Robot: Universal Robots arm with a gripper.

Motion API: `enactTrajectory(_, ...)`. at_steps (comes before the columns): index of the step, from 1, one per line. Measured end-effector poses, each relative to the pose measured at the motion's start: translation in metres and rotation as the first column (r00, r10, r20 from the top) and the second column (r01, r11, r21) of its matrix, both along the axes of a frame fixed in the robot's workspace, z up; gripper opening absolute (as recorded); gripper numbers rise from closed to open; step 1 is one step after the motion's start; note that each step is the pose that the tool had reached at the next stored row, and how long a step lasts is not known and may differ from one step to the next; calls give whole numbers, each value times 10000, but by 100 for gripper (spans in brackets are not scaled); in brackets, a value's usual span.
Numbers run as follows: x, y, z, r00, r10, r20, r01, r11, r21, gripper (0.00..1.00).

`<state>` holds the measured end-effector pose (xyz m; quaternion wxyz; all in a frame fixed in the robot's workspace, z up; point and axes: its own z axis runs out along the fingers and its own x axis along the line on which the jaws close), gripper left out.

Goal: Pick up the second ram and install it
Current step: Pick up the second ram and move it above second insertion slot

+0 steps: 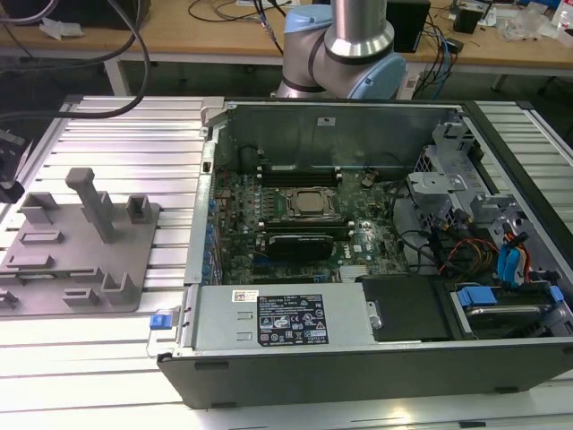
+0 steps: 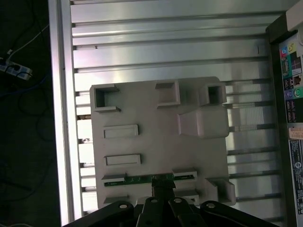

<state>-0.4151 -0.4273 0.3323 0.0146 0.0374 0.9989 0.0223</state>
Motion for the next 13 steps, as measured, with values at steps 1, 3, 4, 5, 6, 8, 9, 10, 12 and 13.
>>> enactTrajectory(1, 0, 0, -1, 10000, -1, -1, 1, 10000, -1, 8)
enactTrajectory(3, 0, 0, -1, 10000, 0, -6, 0, 10000, 0, 8)
enactTrajectory(4, 0, 0, -1, 10000, 0, -8, 0, 10000, 0, 8)
enactTrajectory(5, 0, 0, -1, 10000, 46, -8, -46, 10000, -3, 8)
enactTrajectory(6, 0, 0, -1, 9997, 245, -8, -245, 9997, -3, 8)
enactTrajectory(8, 0, 0, -1, 9987, 516, -8, -516, 9987, -3, 8)
enactTrajectory(9, 0, -1, -1, 9966, 827, -9, -827, 9966, -25, 8)
enactTrajectory(10, -1, 0, -1, 9950, 1001, -10, -1001, 9950, -28, 8)
enactTrajectory(12, -2, 0, -1, 9844, 1761, -11, -1761, 9844, -39, 8)
enactTrajectory(13, -2, 0, -1, 9763, 2163, -11, -2163, 9763, -39, 8)
